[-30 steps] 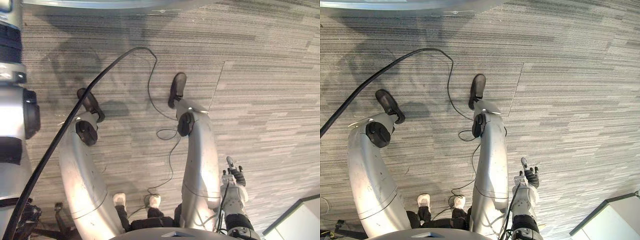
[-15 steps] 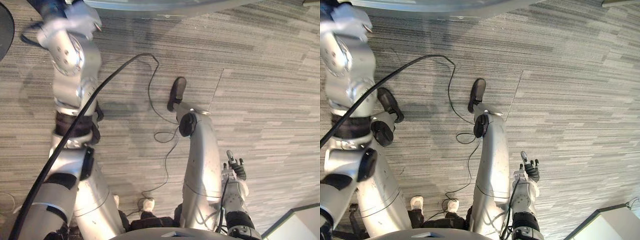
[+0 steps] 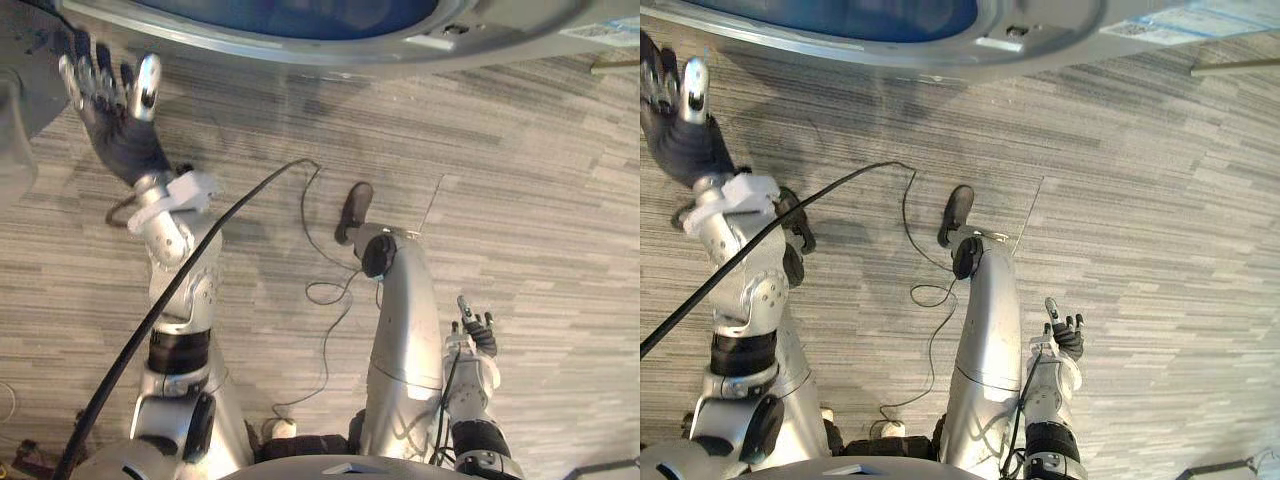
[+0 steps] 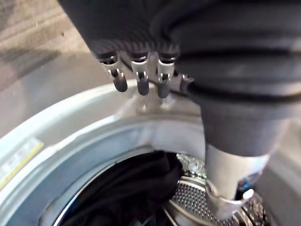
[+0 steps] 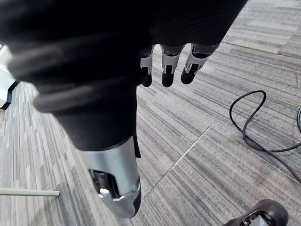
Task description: Pick up the laundry basket with both hands and put the clothes into the washing machine.
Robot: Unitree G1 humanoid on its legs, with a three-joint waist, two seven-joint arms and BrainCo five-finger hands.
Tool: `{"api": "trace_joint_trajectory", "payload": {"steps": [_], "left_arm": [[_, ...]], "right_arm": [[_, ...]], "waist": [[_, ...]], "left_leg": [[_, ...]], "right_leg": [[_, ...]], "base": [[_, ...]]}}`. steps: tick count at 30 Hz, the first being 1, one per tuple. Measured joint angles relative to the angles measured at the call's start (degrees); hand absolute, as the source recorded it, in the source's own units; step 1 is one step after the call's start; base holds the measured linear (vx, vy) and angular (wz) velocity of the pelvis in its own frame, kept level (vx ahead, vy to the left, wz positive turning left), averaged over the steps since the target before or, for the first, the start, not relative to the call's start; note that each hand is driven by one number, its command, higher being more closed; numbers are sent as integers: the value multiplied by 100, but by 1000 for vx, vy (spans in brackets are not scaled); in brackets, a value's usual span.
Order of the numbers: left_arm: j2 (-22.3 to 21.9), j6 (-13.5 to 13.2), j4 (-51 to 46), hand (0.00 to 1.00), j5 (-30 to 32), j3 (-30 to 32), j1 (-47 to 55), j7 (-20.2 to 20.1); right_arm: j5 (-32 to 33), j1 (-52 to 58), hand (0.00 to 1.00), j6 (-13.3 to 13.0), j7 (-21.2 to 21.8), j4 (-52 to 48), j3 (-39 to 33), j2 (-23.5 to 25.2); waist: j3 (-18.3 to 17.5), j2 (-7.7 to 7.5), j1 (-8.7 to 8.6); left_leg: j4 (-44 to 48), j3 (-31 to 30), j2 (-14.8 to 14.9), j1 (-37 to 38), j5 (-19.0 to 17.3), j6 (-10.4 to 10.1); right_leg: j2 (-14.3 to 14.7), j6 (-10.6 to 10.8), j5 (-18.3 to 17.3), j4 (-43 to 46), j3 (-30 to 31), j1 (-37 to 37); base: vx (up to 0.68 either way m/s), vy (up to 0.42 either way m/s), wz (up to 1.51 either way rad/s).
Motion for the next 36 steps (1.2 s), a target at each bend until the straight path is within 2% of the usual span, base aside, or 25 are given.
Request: {"api": "trace_joint_trajectory", "payload": {"steps": [4,7,11,14,17,19,20,21,25,27,31,34,35,36], "left_arm": [[-68,29,256,0,-206,-85,866,-456],[-104,72,878,0,-267,-100,1310,-816],[-125,324,2238,0,-255,83,1552,-1209],[-155,489,3294,0,-184,211,1635,-1396],[-174,633,4212,0,281,281,1712,-1672],[-317,712,5094,0,618,594,1809,-1881],[-356,726,5282,0,701,710,1877,-1899],[-395,775,5681,0,870,905,2036,-1947],[-446,992,6568,0,1600,1503,2589,-2161],[-573,1001,6771,0,1678,1845,2759,-2170],[-774,1002,6949,0,1657,2219,2916,-2174],[-849,995,6930,0,1630,2253,2910,-2184],[-817,993,6905,0,1558,2217,2909,-2208],[-778,993,6891,0,1482,2150,2894,-2221]], "right_arm": [[-1,1,0,5,-5,3,-17,60],[-10,1,0,12,-4,59,-21,100],[-73,4,0,21,-7,152,-23,111],[-178,6,0,60,-3,373,-20,119],[-217,50,0,110,4,639,-9,124],[-225,341,0,214,13,844,-21,159],[-229,443,0,231,16,912,-23,180],[-242,645,0,303,23,1060,-91,250],[-934,1110,0,602,124,1489,-305,421],[-1293,1199,0,696,236,1530,-400,460],[-1921,1148,0,724,339,1799,-499,483],[-2272,948,0,830,417,1999,-493,478],[-2354,841,0,866,447,2178,-462,461],[-2452,717,0,921,448,2221,-442,465]], "waist": [[-5,10,129],[-25,58,237],[-37,79,344],[-44,90,346],[-107,171,360],[-461,283,341],[-612,307,334],[-931,379,313],[-1742,553,246],[-2024,643,244],[-2425,787,272],[-2476,763,273],[-2473,764,237],[-2488,691,238]], "left_leg": [[-235,-14,-128,586,43,-70],[-541,-42,-202,1179,126,-115],[-1227,5,-236,2115,347,-155],[-1819,73,-273,2947,535,-185],[-2591,241,-310,4000,744,-180],[-3226,430,-358,4851,903,-176],[-3387,479,-367,5042,928,-164],[-3717,528,-383,5417,999,-177],[-4853,764,-412,6694,1337,-163],[-5278,832,-394,7156,1462,-160],[-5498,881,-341,7577,1504,-173],[-5317,1012,-389,7596,1650,23],[-5025,1103,-377,7373,1799,225],[-4998,1152,-411,7275,1997,364]], "right_leg": [[-118,-24,-174,74,-43,504],[-200,-49,-287,-18,-173,1087],[-211,-51,-304,-443,-357,1974],[-222,-98,-250,-844,-487,2750],[-214,-117,-100,-1433,-603,3693],[-210,-38,16,-1932,-638,4442],[-209,-22,33,-2057,-647,4603],[-210,6,77,-2334,-732,4969],[-168,124,204,-3191,-965,6122],[-89,168,254,-3570,-1041,6541],[27,214,416,-4133,-1220,7199],[2,227,508,-4440,-1478,7651],[3,113,552,-4497,-1556,7689],[-8,35,601,-4555,-1595,7696]], "base": [[24,-24,29],[12,-48,28],[1,-64,17],[32,-60,15],[92,-27,6],[139,8,0],[160,2,0],[179,-8,5],[177,-20,5],[120,-2,0],[97,30,9],[14,43,45],[-60,-17,41],[-109,25,30]]}}
